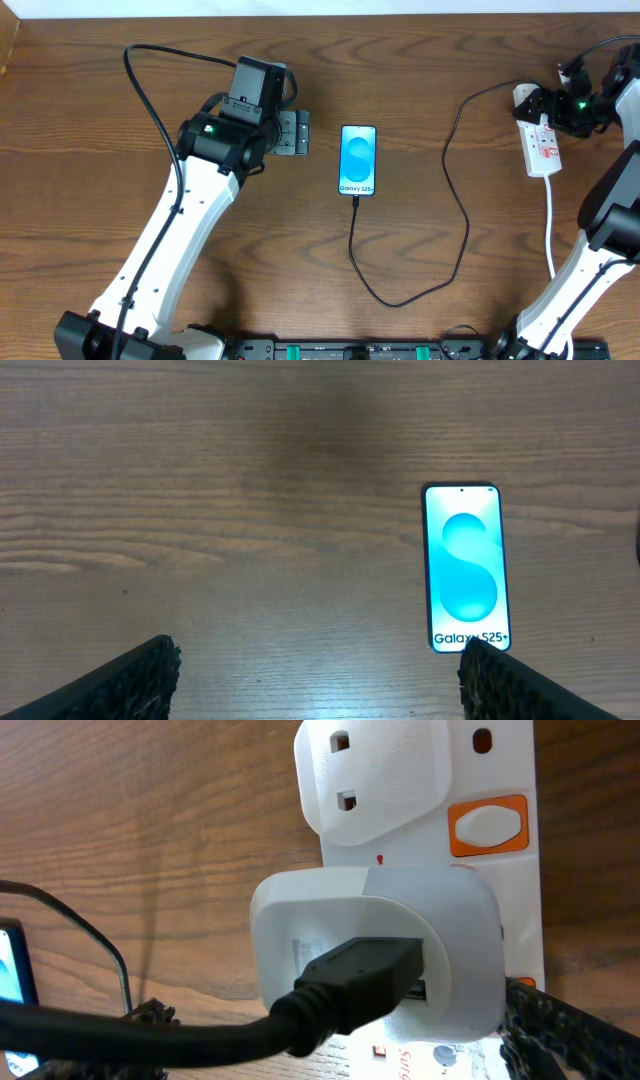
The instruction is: Plug charger to phone and switch on socket
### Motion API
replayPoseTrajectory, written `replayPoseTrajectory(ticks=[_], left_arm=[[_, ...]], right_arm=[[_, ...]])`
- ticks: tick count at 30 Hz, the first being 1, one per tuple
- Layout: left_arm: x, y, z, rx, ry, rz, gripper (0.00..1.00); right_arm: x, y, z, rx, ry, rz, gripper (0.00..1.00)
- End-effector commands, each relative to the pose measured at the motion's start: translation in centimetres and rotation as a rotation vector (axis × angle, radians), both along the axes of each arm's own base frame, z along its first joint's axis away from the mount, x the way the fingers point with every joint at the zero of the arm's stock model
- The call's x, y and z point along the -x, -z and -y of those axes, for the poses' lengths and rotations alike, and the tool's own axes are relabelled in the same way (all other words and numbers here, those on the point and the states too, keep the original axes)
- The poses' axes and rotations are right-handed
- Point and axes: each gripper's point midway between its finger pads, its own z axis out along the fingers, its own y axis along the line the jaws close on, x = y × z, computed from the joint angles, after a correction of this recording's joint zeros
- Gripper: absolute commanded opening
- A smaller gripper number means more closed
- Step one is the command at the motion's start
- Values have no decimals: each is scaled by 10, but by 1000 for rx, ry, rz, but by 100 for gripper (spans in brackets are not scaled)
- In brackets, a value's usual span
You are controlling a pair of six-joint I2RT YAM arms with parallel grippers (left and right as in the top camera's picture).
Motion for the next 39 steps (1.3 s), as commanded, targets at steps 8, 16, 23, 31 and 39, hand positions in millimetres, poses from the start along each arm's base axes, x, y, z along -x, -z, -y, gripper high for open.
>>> replayPoseTrajectory(ticks=[8,16,23,31,39], left_arm=[[-1,-2,-3,-14,-1,9,89],[-1,-2,-3,-14,-1,8,89],[-1,-2,-3,-14,-1,8,89],[-1,-2,-3,-14,-1,8,89],[-1,-2,-3,-14,-1,9,89]], right_arm=[[7,18,-30,-113,-14,-42,99],[13,28,-37,-154,13,-68,98],[17,28,-40,-175,19,-85,97],[20,28,-43,-189,22,-99,95],[20,28,-42,-187,27,-100,99]])
